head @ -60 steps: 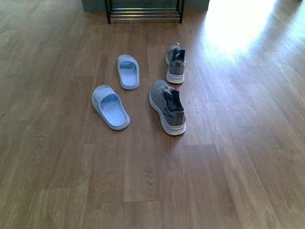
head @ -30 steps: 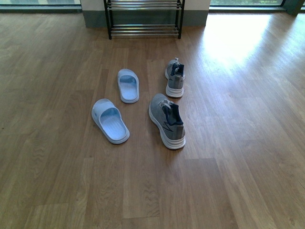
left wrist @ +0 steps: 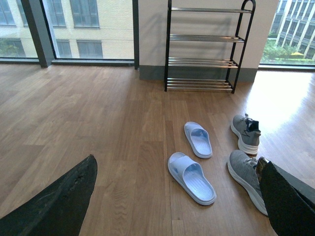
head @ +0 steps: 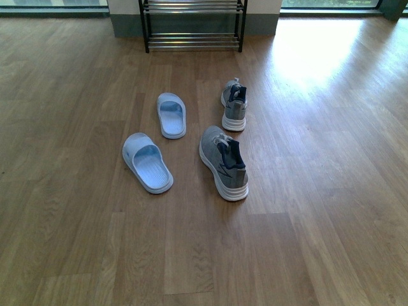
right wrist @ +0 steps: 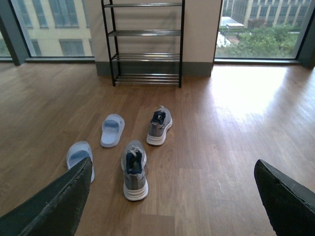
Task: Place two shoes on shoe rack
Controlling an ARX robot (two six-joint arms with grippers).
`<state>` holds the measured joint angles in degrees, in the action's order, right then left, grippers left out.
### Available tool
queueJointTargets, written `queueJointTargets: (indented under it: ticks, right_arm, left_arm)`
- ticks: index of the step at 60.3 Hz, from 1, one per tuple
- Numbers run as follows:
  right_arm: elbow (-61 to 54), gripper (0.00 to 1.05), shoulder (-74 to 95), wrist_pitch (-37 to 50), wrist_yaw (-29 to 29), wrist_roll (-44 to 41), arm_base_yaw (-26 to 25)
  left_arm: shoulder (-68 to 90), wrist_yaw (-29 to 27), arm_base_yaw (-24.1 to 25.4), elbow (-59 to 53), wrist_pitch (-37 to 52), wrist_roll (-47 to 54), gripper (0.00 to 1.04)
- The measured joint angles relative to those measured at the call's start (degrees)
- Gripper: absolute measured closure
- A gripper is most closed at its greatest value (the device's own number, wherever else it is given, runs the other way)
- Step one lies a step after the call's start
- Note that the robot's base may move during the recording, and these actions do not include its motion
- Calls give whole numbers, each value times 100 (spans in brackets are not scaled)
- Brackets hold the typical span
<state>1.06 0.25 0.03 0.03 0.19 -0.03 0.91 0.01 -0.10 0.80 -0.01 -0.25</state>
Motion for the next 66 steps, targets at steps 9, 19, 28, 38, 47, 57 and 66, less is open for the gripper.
queueJointTargets:
  ticks: [9,19,28,38,47,57,66]
  right_arm:
    - [0,9,0,0,0,0,0]
    - [0,9,0,0,0,0,0]
    - [0,9,0,0,0,0,0]
    - [0,9,0,0,0,0,0]
    - [0,9,0,0,0,0,0]
    - [0,9,0,0,0,0,0]
    - [0,9,2,0,2,0,0]
  left_arm:
    - [0,0,0,0,0,0,9]
    - [0,0,0,0,0,0,9]
    - [0,0,0,0,0,0,9]
    - [0,0,0,0,0,0,9]
    - [0,0,0,0,0,0,9]
    - [0,0,0,0,0,0,9]
    - [0,2,0,0,0,0,9]
